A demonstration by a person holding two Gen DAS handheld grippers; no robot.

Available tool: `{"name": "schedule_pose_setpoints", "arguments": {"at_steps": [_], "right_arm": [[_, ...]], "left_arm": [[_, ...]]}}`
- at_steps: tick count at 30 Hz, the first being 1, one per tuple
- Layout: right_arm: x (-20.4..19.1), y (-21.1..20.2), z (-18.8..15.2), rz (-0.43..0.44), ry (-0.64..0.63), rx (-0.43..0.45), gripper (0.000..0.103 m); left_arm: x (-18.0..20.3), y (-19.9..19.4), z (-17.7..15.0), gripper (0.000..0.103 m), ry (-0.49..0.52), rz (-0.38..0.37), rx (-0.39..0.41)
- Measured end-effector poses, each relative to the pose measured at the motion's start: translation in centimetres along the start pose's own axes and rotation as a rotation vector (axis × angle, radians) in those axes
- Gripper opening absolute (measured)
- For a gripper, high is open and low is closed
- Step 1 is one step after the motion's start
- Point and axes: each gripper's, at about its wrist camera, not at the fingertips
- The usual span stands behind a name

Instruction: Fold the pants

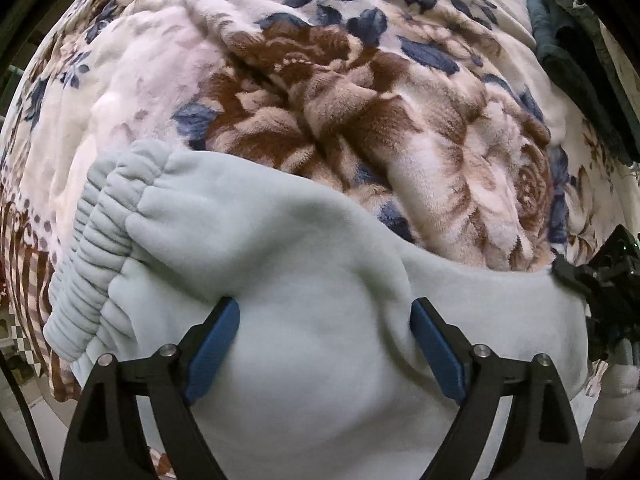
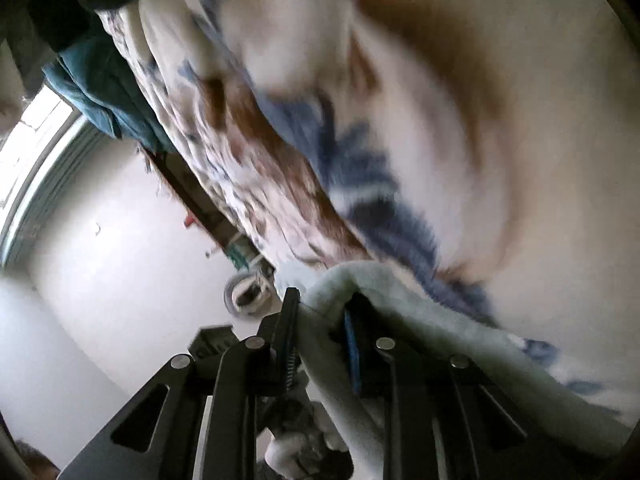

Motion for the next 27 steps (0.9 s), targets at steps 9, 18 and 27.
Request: {"name": "schedule_pose_setpoints", "arguments": {"at_steps": [9,18,27], "right_arm": [[-2.1,-5.3,-2.0,-0.160,-0.100,0.135,0.021],[-8.8,-11.3,-9.8,-0.614,-0.451,0.330,0.063],[-3.6,-9.0,-9.7,-1.002,-0.327,0.518,0.038]], "left_arm": [[0.9,-1.7,0.7,0.088,0.053,0.008,0.004],[0.5,-5.9,0.5,0.088,0.037,-0.061,0.085],[-1.9,-8.2,-2.1,0.089,0.047,-0.060,0.080]]}}
Point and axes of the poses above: each gripper's, at about its wrist camera, not at the fingertips, and y roughly the way its jaws point, x to its right, z to its top, and after that the axes turned 11 degrees about -z, right-handed
